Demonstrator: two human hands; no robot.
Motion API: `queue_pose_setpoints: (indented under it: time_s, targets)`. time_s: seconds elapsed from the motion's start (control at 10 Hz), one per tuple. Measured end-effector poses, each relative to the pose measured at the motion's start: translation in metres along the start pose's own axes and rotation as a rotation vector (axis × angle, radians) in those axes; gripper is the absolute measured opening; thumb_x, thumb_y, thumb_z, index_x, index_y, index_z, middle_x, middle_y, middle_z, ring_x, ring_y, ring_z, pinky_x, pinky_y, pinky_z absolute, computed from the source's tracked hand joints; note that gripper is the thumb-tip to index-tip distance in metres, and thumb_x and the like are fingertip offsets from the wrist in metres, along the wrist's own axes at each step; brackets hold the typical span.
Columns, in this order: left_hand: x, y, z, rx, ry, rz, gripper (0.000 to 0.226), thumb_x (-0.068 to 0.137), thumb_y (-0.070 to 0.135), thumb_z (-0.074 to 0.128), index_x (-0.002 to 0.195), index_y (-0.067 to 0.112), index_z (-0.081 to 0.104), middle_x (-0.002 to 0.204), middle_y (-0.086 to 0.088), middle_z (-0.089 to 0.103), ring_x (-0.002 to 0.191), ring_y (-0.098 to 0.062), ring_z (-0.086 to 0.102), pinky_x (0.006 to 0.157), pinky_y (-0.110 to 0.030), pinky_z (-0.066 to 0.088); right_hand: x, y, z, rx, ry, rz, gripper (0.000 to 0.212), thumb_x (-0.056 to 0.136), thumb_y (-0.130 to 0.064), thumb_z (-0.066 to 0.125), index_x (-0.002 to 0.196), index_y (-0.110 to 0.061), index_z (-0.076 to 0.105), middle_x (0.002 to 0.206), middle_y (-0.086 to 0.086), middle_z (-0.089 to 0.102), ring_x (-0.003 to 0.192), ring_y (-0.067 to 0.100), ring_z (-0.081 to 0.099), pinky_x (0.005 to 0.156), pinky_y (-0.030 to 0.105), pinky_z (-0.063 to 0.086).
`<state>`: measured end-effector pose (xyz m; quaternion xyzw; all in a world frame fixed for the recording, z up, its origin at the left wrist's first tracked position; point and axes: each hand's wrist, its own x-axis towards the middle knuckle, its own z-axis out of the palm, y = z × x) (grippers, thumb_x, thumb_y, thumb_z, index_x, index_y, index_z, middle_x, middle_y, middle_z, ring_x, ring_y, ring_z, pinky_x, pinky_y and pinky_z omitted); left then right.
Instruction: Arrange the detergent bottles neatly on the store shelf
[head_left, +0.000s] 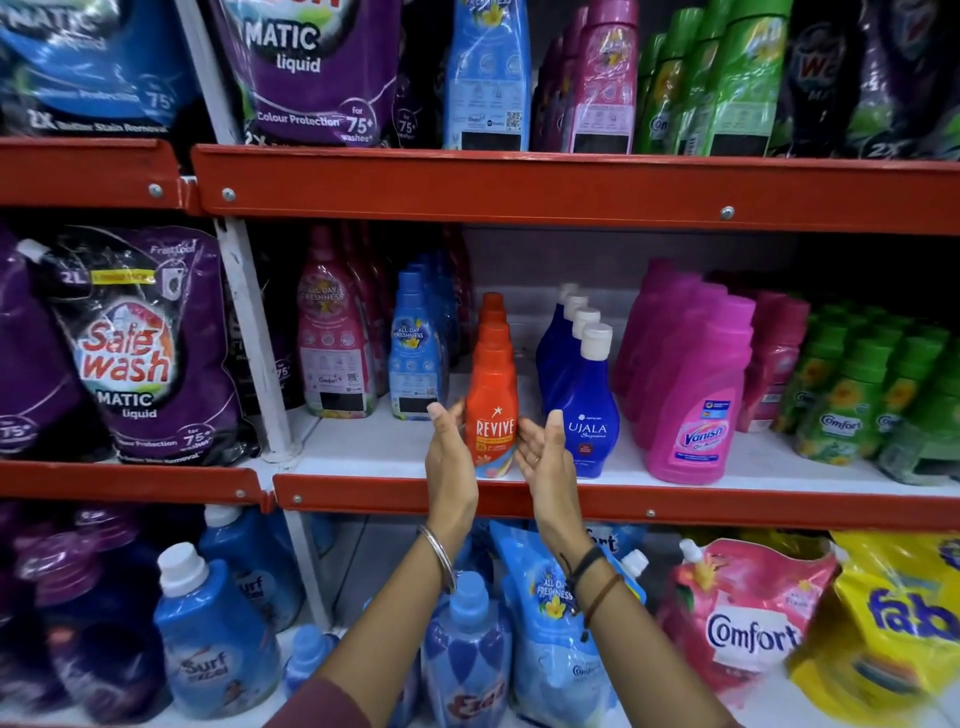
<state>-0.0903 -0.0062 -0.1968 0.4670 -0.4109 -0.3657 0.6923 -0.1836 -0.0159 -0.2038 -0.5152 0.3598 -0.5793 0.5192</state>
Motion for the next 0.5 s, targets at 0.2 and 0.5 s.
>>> queue_pose_setpoints:
  time_s: [0.2,0.5]
  targets:
    - [0.004,-0.001,0.0,-0.014,0.0,-0.018,0.08,0.08,0.071,0.015,0.133,0.023,0.05,0.123,-0.003,0.062,0.109,-0.011,0.06,0.093,-0.027,0.047,0.0,-0.003,0.003,-0.008,0.033,-0.002,0.067,0.094,-0.051,0.022,0.133,-0.002,0.046,0.115,-0.005,0.056,0.095,-0.006,0.057,0.089,0.014,0.043]
    - [-0.018,0.01,0.006,0.208,0.11,0.389,0.048,0.099,0.05,0.022,0.139,0.03,0.038,0.147,0.009,0.037,0.13,0.005,0.035,0.104,-0.006,0.026,-0.039,-0.003,-0.019,-0.038,0.155,-0.152,0.034,0.097,-0.035,0.04,0.115,-0.017,0.062,0.121,0.001,0.067,0.114,0.009,0.061,0.103,0.03,0.045]
